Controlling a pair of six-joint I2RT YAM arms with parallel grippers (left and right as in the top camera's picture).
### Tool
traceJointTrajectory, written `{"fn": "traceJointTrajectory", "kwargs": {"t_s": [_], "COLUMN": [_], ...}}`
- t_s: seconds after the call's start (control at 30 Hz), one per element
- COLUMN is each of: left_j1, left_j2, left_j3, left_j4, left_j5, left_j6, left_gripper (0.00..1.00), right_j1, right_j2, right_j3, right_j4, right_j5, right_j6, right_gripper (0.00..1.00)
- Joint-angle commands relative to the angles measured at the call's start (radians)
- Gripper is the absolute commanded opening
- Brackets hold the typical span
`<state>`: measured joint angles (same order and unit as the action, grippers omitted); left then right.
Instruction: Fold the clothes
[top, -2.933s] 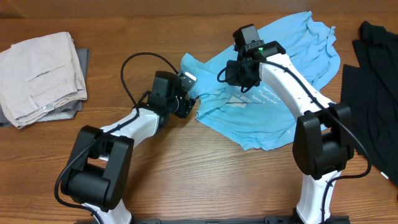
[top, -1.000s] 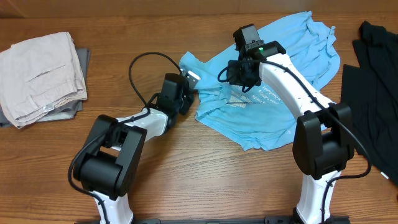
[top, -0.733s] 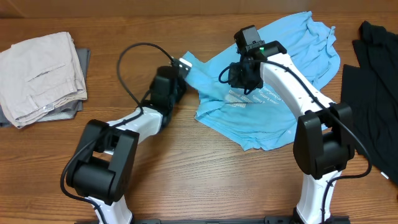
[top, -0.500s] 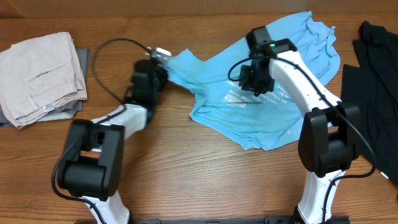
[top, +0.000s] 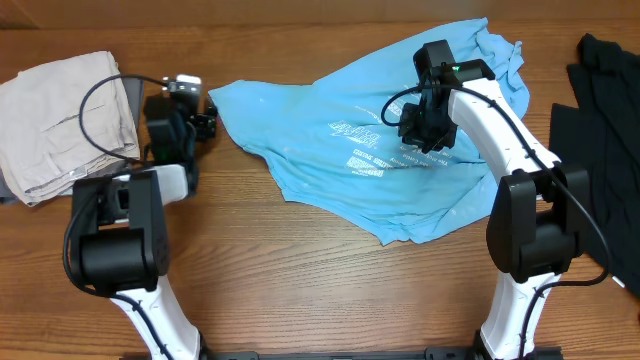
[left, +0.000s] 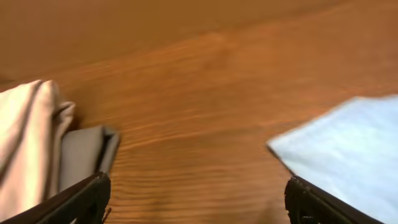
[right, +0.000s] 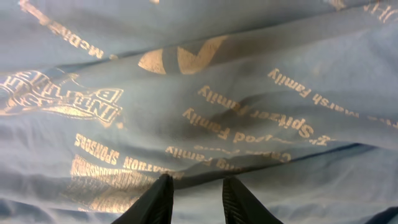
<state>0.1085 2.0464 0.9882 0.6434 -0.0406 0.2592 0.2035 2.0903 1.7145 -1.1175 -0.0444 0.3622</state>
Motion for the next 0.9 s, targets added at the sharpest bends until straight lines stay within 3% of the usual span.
{"fn": "traceJointTrajectory", "kwargs": {"t_s": [0.0, 0.13, 0.2, 0.27, 0.33, 0.47, 0.53, 0.77, 0.87], "left_j1": [-0.008, -0.056, -0.092, -0.138, -0.195, -0.299, -0.333, -0.372, -0.383], "left_j2": [-0.06, -0.204, -0.28, -0.351, -0.412, -0.447, -0.427, -0.327, -0.297], "left_j3": [0.07, 0.071, 0.071, 0.071, 0.071, 0.07, 0.07, 0.07, 0.07], "left_j4": [0.003, -0.112, -0.202, -0.311, -0.436, -0.642, -0.708, -0.812, -0.827], "left_j5": [0.021, 0.132, 0.2, 0.262, 0.282, 0.274, 0.253, 0.228, 0.258], "left_j6": [-0.129, -0.19, -0.23, -0.27, -0.304, -0.342, -0.367, -0.476, -0.478], "left_gripper": [0.89, 0.72, 0.51, 0.22, 0.04, 0.04, 0.04, 0.04, 0.04], "right_j1": [0.002, -0.011, -0.027, -0.05, -0.084, -0.167, -0.209, -0.378, -0.446], "right_j2": [-0.01, -0.011, -0.013, -0.014, -0.014, -0.014, -0.014, -0.014, -0.014], "right_j3": [0.003, 0.009, 0.009, 0.009, 0.01, 0.011, 0.011, 0.011, 0.01], "right_j4": [0.011, 0.008, 0.005, 0.004, 0.004, 0.006, 0.013, 0.024, 0.035], "right_j5": [0.007, 0.006, 0.006, 0.006, 0.0, -0.037, -0.035, 0.008, 0.01], "right_j6": [-0.006, -0.029, -0.029, -0.029, -0.029, -0.031, -0.057, -0.082, -0.082], "right_gripper": [0.34, 0.38, 0.38, 0.39, 0.4, 0.43, 0.53, 0.55, 0.73]}}
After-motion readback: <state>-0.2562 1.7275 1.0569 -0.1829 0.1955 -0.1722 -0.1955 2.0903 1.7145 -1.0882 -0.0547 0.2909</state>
